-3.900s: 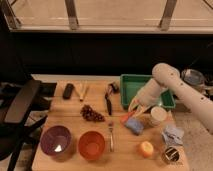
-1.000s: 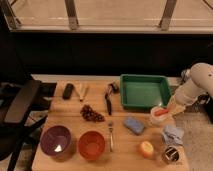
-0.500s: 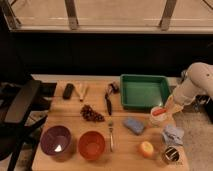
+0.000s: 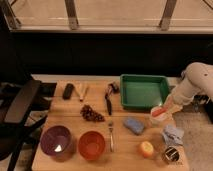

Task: Place pepper in paper cup

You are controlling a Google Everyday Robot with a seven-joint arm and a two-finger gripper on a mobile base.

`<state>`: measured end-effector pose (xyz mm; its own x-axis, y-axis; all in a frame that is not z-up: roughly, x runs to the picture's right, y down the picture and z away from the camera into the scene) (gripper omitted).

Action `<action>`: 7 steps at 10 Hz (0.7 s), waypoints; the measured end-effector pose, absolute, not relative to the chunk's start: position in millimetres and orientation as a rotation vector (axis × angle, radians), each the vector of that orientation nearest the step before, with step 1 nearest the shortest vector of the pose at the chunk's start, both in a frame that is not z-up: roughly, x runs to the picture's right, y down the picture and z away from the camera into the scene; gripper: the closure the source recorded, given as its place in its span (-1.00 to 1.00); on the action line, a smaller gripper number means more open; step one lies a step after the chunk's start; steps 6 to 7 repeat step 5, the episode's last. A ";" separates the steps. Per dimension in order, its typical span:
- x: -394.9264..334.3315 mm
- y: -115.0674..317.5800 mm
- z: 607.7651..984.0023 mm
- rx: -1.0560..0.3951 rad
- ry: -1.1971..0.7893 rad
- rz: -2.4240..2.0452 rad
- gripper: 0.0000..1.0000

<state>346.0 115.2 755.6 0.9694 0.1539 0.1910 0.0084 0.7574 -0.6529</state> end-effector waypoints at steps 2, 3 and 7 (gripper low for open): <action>348.7 114.7 755.9 -0.707 -0.237 0.088 -0.49; 349.3 115.0 756.2 -0.707 -0.238 0.089 -0.49; 349.5 112.9 751.2 -0.697 -0.252 0.091 -0.49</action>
